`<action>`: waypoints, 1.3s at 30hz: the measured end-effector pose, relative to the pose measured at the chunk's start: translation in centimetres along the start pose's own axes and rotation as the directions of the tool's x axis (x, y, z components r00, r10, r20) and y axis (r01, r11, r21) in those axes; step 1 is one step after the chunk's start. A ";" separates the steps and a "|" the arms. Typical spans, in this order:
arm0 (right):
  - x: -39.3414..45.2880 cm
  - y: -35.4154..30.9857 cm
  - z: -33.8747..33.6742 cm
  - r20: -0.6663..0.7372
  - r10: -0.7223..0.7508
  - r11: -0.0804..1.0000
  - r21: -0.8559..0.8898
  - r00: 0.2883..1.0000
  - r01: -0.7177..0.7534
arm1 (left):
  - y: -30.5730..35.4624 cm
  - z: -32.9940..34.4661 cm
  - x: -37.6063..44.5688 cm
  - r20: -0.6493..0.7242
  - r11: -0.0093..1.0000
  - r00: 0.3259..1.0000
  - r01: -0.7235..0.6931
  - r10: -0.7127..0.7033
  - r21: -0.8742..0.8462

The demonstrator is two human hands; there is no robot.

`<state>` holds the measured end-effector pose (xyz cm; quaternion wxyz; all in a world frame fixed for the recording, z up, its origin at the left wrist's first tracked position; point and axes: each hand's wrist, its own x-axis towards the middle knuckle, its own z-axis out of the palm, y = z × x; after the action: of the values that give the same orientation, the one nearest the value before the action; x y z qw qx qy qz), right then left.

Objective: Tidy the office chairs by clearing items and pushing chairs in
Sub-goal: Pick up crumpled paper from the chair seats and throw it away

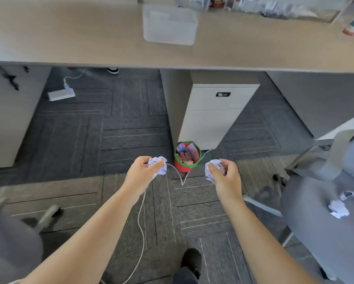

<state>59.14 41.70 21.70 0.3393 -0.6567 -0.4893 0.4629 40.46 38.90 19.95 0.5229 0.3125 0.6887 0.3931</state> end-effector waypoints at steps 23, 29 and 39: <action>26.0 16.7 -0.3 0.104 0.545 0.804 0.219 0.832 -0.553 | -6.5 18.9 27.2 0.033 0.752 0.796 0.584 -0.605 -0.307; 30.3 18.1 3.3 0.123 0.602 0.751 0.249 0.789 -0.611 | -4.9 18.4 32.5 0.040 0.776 0.819 0.557 -0.572 -0.294; 36.1 15.2 7.6 0.142 0.580 0.735 0.335 0.802 -0.590 | -4.1 14.9 32.5 -0.002 0.879 0.879 0.476 -0.476 0.014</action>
<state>60.35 71.80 -4.53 0.2848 -0.6963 -0.1687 0.6369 46.37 67.39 -1.16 0.6017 0.1379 0.7468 0.2476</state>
